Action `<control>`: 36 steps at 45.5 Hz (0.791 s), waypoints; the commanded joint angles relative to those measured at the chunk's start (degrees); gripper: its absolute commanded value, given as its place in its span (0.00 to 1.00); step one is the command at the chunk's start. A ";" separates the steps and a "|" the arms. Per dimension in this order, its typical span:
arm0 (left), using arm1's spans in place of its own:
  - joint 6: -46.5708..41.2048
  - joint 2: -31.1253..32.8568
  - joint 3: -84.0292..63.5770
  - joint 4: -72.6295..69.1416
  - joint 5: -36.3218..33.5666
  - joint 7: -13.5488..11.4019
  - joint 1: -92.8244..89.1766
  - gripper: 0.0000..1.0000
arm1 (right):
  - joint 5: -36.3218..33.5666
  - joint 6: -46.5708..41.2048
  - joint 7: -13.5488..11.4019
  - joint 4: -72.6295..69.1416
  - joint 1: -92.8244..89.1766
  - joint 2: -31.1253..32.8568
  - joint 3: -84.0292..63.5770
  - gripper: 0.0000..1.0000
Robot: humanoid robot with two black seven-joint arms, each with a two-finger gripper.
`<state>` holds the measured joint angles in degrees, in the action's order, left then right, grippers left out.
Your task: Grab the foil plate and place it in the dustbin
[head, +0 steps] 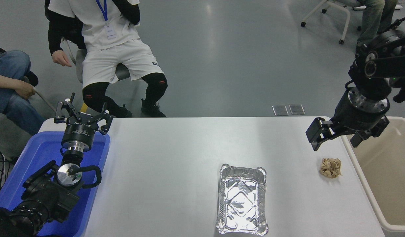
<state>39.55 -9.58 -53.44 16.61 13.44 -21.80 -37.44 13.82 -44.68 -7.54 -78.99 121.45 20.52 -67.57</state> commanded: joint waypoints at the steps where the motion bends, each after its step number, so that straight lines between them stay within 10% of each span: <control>1: -0.09 0.00 0.00 0.00 0.00 0.00 0.00 0.99 | -0.19 3.90 -0.02 0.16 -1.48 -0.22 0.68 1.00; 36: 0.00 0.00 0.00 0.00 0.00 0.00 0.00 0.99 | 1.39 13.13 -0.20 11.67 -25.03 1.54 17.73 1.00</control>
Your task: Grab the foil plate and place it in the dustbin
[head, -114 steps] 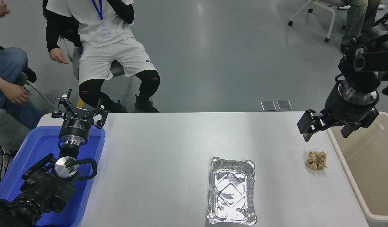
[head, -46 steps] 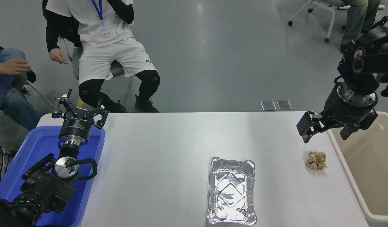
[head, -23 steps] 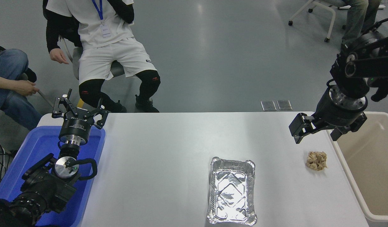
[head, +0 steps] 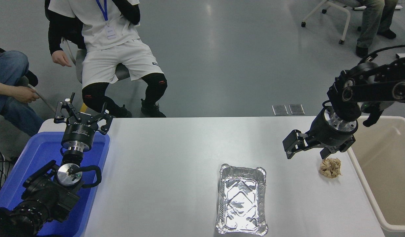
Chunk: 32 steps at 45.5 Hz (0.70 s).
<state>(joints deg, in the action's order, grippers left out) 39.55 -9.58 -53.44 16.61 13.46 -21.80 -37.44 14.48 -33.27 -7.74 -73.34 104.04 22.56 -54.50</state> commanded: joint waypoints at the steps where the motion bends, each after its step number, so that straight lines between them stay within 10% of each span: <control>1: 0.00 0.00 0.00 0.00 -0.01 0.00 0.00 0.99 | 0.98 1.72 0.00 6.01 -8.32 -0.50 5.37 1.00; 32: 0.00 0.00 0.00 0.00 -0.01 0.00 0.00 0.99 | 5.38 11.74 -0.17 7.33 -23.70 -6.30 13.64 1.00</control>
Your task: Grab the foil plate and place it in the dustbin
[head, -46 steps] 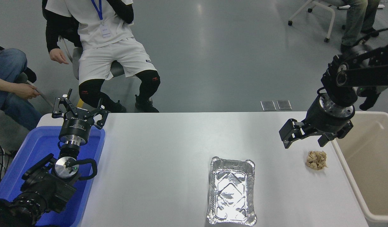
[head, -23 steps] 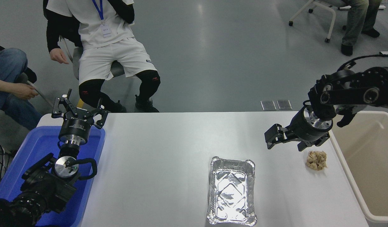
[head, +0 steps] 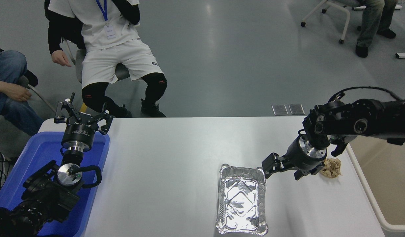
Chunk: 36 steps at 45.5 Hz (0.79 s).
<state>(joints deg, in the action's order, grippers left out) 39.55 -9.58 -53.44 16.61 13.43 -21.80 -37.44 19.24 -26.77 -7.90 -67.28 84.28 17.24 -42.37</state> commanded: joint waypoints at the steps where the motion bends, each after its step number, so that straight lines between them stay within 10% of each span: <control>1: 0.00 0.00 0.00 0.00 -0.07 0.00 0.00 0.99 | 0.71 5.50 -0.01 1.62 -4.30 -0.98 1.51 1.00; 36: 0.00 0.00 0.00 0.00 0.01 0.00 0.00 0.99 | 0.36 10.51 -0.01 7.24 -12.56 -7.05 1.86 1.00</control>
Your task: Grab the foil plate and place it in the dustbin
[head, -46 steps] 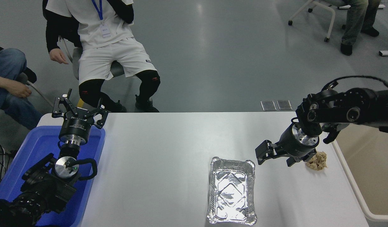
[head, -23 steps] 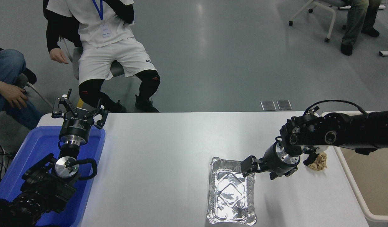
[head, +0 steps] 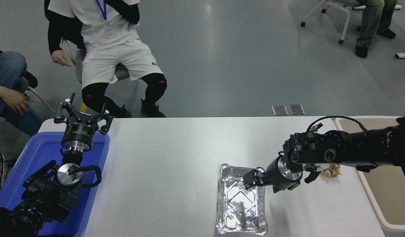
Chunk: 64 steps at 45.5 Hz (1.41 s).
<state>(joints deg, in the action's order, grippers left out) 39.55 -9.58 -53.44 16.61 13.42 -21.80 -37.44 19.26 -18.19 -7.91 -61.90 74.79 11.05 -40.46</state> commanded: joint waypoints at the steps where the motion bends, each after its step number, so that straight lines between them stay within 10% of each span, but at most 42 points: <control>1: 0.00 0.00 0.00 0.00 -0.06 0.00 0.00 0.99 | 0.42 2.10 0.00 1.95 -3.33 -0.85 -0.05 1.00; 14: 0.00 0.00 0.00 0.00 -0.06 0.00 0.00 0.99 | 0.51 3.42 0.00 1.78 -3.51 -0.85 -0.84 0.87; 25: 0.00 0.00 0.00 0.00 -0.06 0.00 0.00 0.99 | 0.51 2.90 -0.09 0.90 -3.51 -0.85 -1.72 0.49; 33: 0.00 0.00 0.00 0.00 0.03 0.00 0.00 0.99 | 0.42 2.63 0.00 -1.30 -3.42 -0.77 -2.34 0.01; 64: 0.00 0.00 0.00 0.00 0.03 0.00 0.00 0.99 | -0.28 2.19 0.00 -6.74 0.61 2.30 -2.34 0.00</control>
<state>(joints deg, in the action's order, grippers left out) 39.55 -9.58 -53.44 16.61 13.39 -21.80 -37.44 19.05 -15.65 -7.91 -65.84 72.81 11.11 -42.73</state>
